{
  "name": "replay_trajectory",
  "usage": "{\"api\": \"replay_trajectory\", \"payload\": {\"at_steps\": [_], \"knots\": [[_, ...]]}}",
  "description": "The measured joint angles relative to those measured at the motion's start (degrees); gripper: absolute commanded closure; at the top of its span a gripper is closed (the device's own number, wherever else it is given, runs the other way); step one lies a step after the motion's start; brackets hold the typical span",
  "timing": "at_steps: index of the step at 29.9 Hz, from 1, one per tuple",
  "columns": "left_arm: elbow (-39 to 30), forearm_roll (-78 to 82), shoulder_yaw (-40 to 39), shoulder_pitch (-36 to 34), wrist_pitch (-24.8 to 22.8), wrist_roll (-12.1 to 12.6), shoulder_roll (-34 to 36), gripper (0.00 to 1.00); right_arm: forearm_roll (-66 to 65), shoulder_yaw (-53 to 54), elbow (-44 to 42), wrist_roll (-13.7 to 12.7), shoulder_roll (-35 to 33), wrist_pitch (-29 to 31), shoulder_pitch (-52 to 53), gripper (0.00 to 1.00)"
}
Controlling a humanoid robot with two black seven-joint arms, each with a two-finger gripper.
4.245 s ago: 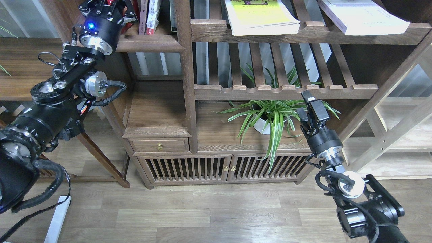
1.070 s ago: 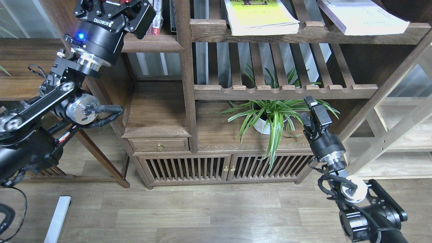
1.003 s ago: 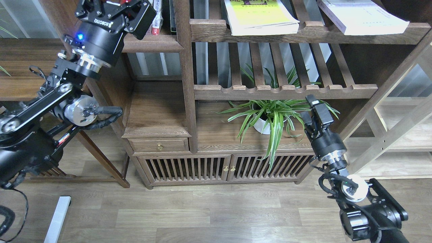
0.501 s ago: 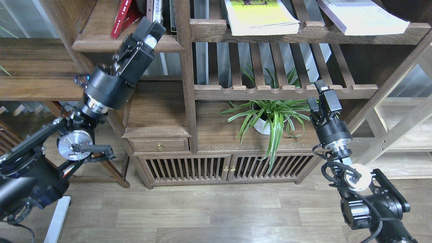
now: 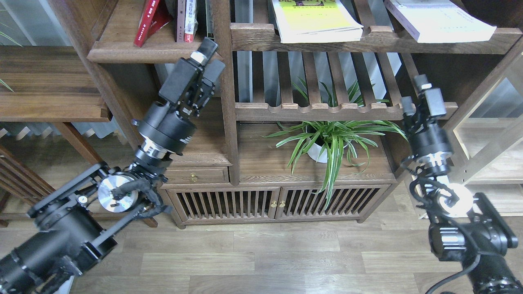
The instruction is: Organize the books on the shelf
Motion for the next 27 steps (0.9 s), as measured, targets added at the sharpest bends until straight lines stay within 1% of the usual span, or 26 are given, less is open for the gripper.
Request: {"api": "replay_trajectory", "payload": {"at_steps": [5,7,15,19,27], "knots": [[0.0,0.0,1.0,3.1,0.0,3.0,-1.6,0.08,0.0,2.1,0.0,0.0,-2.5,0.0,2.3,0.01],[0.0,0.0,1.6,3.9,0.0,3.6,-2.3,0.1,0.0,2.2,0.0,0.0,-3.5,0.0,2.7,0.01],[0.5,0.0,4.4,5.6,0.0,4.3,-3.8,0.11,0.0,2.2,-0.1,-0.1,-5.6,0.0,4.2,0.01],[0.7,0.4,4.5,6.5,0.0,4.7,-4.4,0.11,0.0,2.2,-0.1,-0.1,-7.1,0.0,5.3,0.04],[1.0,0.6,4.5,6.6,0.0,4.9,-4.4,0.11,1.0,2.0,-0.1,-0.4,-9.5,0.0,7.4,0.04]]}}
